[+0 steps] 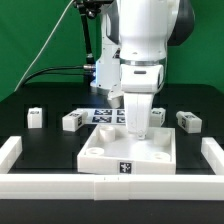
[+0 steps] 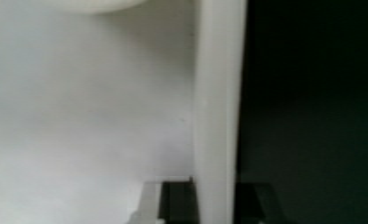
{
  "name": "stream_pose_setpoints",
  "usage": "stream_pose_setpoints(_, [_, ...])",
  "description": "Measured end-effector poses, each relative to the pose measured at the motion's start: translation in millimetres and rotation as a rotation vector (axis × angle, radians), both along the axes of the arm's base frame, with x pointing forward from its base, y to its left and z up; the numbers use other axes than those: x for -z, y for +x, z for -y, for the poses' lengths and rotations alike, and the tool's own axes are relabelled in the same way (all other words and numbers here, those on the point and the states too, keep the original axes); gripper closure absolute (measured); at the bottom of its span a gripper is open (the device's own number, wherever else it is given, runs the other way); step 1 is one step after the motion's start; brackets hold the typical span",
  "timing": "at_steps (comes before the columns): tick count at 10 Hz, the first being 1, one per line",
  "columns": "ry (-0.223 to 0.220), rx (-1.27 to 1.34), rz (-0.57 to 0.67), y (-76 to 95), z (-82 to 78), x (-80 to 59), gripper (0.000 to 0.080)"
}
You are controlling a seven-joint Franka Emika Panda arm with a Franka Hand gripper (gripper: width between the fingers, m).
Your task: Assemble one leg
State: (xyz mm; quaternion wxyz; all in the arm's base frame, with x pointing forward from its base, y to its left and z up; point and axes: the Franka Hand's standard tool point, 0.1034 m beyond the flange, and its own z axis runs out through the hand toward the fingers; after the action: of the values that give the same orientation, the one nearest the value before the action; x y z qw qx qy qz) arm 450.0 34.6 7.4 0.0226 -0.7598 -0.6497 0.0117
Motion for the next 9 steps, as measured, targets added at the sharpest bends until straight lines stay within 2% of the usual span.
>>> stream_pose_setpoints(3, [0.000, -0.013, 0.001, 0.3, -0.2, 0.0, 0.0741])
stream_pose_setpoints(5, [-0.001, -0.067, 0.004, 3.5, -8.8, -0.1, 0.0741])
stream_pose_setpoints(6, [0.002, -0.078, 0.001, 7.3, -13.8, -0.2, 0.0741])
stream_pose_setpoints(9, [0.008, -0.089, 0.008, 33.3, -27.3, -0.3, 0.0741])
